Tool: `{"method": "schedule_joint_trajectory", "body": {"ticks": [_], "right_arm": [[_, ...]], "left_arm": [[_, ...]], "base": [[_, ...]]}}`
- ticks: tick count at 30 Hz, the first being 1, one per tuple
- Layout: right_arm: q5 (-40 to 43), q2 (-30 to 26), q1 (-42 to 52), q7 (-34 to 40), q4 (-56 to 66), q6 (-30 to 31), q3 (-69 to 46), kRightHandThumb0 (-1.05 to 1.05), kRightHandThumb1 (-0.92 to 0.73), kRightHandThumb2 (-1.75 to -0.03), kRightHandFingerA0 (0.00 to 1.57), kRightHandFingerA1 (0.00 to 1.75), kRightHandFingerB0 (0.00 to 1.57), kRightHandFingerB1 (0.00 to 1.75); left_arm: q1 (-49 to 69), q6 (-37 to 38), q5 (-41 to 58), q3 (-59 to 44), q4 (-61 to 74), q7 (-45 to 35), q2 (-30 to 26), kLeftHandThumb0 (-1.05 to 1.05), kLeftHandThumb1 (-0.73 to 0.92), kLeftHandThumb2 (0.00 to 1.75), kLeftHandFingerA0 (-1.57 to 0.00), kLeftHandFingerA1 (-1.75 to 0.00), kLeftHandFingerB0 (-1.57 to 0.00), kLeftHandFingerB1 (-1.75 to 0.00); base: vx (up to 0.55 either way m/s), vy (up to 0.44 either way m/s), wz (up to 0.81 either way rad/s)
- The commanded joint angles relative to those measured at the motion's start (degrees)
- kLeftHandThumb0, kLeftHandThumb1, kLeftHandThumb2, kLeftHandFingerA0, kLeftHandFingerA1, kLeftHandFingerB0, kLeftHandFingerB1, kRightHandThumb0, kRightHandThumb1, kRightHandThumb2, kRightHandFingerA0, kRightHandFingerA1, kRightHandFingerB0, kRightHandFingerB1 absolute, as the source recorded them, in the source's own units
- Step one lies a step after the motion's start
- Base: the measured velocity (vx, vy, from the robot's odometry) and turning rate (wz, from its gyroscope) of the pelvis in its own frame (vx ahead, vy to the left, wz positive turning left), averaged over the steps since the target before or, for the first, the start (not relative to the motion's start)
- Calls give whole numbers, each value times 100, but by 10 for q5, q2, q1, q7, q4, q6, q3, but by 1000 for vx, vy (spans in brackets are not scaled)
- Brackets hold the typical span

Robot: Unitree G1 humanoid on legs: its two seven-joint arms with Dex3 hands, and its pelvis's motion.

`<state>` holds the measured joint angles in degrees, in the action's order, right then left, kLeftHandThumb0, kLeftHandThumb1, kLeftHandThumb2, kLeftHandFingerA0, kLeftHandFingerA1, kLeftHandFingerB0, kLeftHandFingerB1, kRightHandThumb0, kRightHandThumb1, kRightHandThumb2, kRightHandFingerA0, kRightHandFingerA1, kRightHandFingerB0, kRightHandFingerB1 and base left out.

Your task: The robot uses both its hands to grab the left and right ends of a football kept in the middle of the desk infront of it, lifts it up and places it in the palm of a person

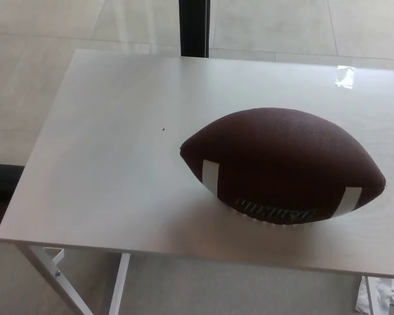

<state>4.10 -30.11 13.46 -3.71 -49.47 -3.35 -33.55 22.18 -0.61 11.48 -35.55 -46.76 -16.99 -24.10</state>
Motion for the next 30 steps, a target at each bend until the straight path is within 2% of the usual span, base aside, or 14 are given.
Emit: {"method": "schedule_joint_trajectory", "body": {"ticks": [1,3,5,7,10,11,12,16,17,25,26,27,28,30], "right_arm": [[110,-18,0,-5,61,-10,-106,-83,-86,-66,24,45,7,24],[128,-14,-20,28,72,-11,-144,-90,-84,-66,32,43,11,24],[165,0,-37,52,153,13,-192,-101,-79,-115,23,52,8,6],[184,4,-51,61,225,43,-216,-98,-76,-88,25,48,9,22],[196,9,-63,55,269,64,-229,-94,-91,-67,30,42,3,28],[211,8,-83,56,289,65,-234,-98,-74,-111,27,51,8,32],[222,18,-97,71,360,87,-226,-95,-88,-67,35,41,20,30],[225,37,-121,75,473,108,-185,-96,-90,-68,35,43,18,31],[223,43,-131,84,498,117,-174,-101,-75,-112,34,52,16,44],[143,104,-183,81,535,108,-48,-93,-90,-67,33,92,20,48],[111,131,-187,91,529,86,-20,-92,-69,-114,47,87,20,64],[88,151,-188,97,523,60,-5,-101,-88,-69,32,99,22,68],[79,155,-187,96,520,56,4,-105,-74,-119,38,89,11,65],[50,179,-185,99,515,74,48,-105,-73,-124,39,94,0,64]], "left_arm": [[21,26,122,-96,80,-59,3,-89,83,65,-53,-74,-30,-55],[15,48,131,-120,136,-14,28,-82,69,107,-49,-76,-20,-59],[-9,62,147,-154,194,21,36,-84,92,68,-40,-78,-17,-56],[-30,22,163,-170,270,38,25,-85,73,114,-44,-77,-20,-61],[-47,15,154,-171,308,39,16,-92,92,70,-42,-79,-17,-59],[-63,1,156,-166,353,45,5,-95,90,67,-51,-72,-26,-61],[-83,-18,171,-153,431,48,1,-91,91,66,-58,-58,-33,-55],[-108,-43,187,-108,575,44,6,-96,69,113,-56,-53,-39,-47],[-115,-58,188,-91,609,47,7,-94,83,67,-64,-39,-49,-35],[-144,-98,122,95,752,57,75,-84,89,67,-34,-47,-18,-37],[-135,-111,109,151,765,53,100,-85,74,103,-24,-53,-13,-45],[-130,-113,91,187,771,49,113,-84,77,105,-23,-53,-11,-45],[-125,-117,84,204,775,50,120,-84,92,73,-26,-45,-11,-33],[-109,-112,35,284,761,42,149,-83,92,79,-24,-47,-9,-32]], "base": [[0,0,0],[0,0,0],[0,0,0],[0,0,0],[0,0,0],[0,0,0],[0,0,0],[0,0,0],[0,0,0],[0,0,0],[0,0,0],[0,0,0],[0,0,0],[0,0,0]]}}
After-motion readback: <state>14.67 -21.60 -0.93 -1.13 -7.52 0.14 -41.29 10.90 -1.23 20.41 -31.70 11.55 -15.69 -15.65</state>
